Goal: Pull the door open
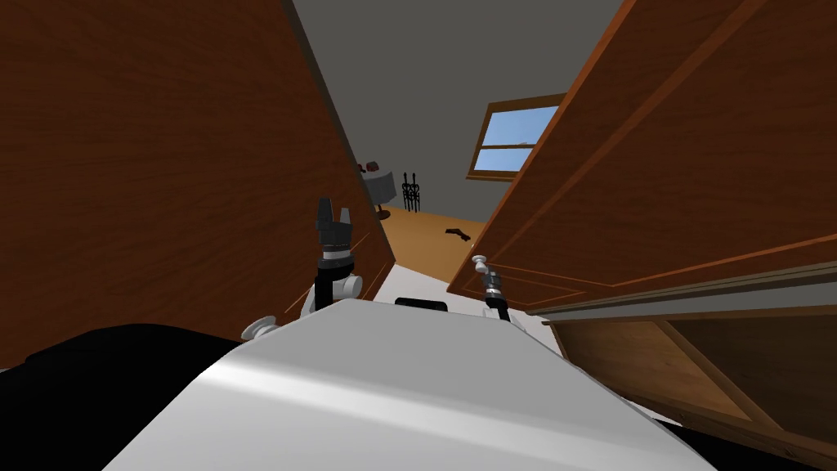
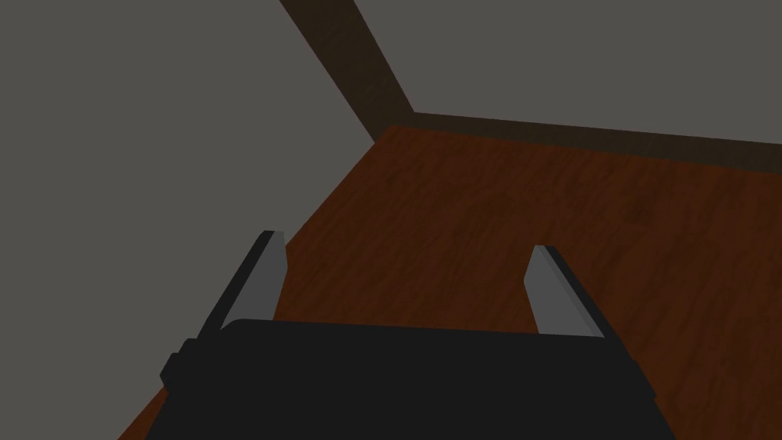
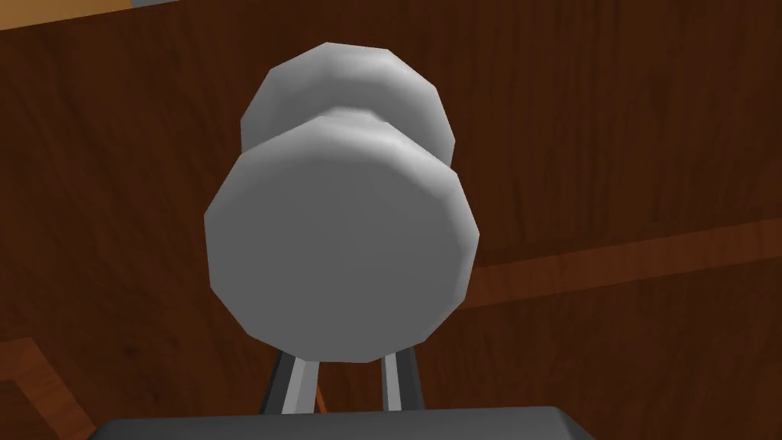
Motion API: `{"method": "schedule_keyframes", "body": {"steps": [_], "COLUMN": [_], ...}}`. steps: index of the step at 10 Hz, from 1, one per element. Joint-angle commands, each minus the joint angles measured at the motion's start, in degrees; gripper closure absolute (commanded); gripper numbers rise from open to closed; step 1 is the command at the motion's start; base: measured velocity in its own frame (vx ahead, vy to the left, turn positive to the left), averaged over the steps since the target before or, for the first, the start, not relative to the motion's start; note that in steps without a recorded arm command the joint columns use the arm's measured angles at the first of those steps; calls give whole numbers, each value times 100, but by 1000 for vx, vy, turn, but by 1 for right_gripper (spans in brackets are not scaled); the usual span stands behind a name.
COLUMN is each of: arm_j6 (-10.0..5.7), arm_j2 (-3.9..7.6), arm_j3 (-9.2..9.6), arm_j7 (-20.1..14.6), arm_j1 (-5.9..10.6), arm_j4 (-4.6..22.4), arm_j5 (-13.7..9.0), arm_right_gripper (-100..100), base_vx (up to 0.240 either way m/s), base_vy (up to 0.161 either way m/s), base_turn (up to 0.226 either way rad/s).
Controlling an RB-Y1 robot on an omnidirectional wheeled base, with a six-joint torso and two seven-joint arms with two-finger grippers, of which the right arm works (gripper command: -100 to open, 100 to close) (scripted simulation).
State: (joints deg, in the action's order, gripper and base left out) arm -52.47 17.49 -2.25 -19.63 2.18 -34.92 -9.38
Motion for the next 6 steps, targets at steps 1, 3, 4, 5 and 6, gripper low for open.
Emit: {"method": "schedule_keyframes", "body": {"steps": [1, 3, 4, 5, 6], "arm_j6": [5, 18, 31, 31, 44], "arm_j2": [-109, -105, -100, -100, -96], "arm_j3": [128, 177, 226, 226, 273], "arm_j7": [-160, -397, -541, -635, -832], "arm_j1": [8, 22, 37, 37, 51], "arm_j4": [-158, -153, -148, -148, -143], "arm_j5": [0, -98, -195, -195, -289], "arm_right_gripper": [100, 100, 100, 100, 100], "base_vx": [-37, -21, -49, -40, -44], "base_vy": [-19, -8, -21, -17, -14], "base_turn": [24, 32, 94, 39, 47]}}
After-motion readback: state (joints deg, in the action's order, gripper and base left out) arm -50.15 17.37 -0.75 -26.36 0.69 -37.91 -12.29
